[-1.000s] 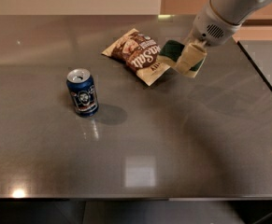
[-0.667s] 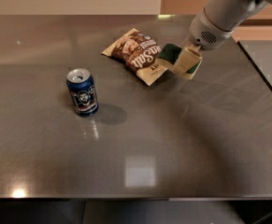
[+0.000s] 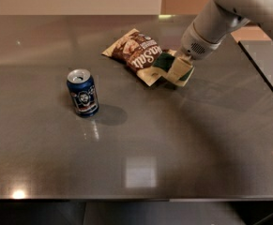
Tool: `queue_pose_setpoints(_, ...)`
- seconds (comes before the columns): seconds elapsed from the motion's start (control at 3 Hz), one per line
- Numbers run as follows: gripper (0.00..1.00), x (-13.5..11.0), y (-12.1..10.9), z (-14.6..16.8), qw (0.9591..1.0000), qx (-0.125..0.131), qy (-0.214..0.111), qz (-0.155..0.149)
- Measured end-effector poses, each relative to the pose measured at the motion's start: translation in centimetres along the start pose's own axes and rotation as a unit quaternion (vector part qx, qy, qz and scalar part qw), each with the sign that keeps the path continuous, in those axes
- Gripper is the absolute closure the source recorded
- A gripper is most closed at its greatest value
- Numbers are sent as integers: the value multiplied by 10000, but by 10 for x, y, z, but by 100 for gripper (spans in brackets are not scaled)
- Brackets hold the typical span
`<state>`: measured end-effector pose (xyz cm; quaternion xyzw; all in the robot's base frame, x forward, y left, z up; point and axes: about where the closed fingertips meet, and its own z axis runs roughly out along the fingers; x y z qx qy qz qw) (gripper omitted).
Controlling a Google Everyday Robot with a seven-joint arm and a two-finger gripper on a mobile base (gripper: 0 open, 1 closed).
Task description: Move sponge near brown chip bag
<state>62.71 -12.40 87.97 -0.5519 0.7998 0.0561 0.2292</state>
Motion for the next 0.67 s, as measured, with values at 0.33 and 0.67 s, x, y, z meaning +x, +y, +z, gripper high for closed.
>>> queue_pose_setpoints(0.33, 12, 0, 1, 0, 10000, -12, 5, -8)
queue_pose_setpoints(0.67, 0, -1, 2, 0, 10000, -23, 11, -13)
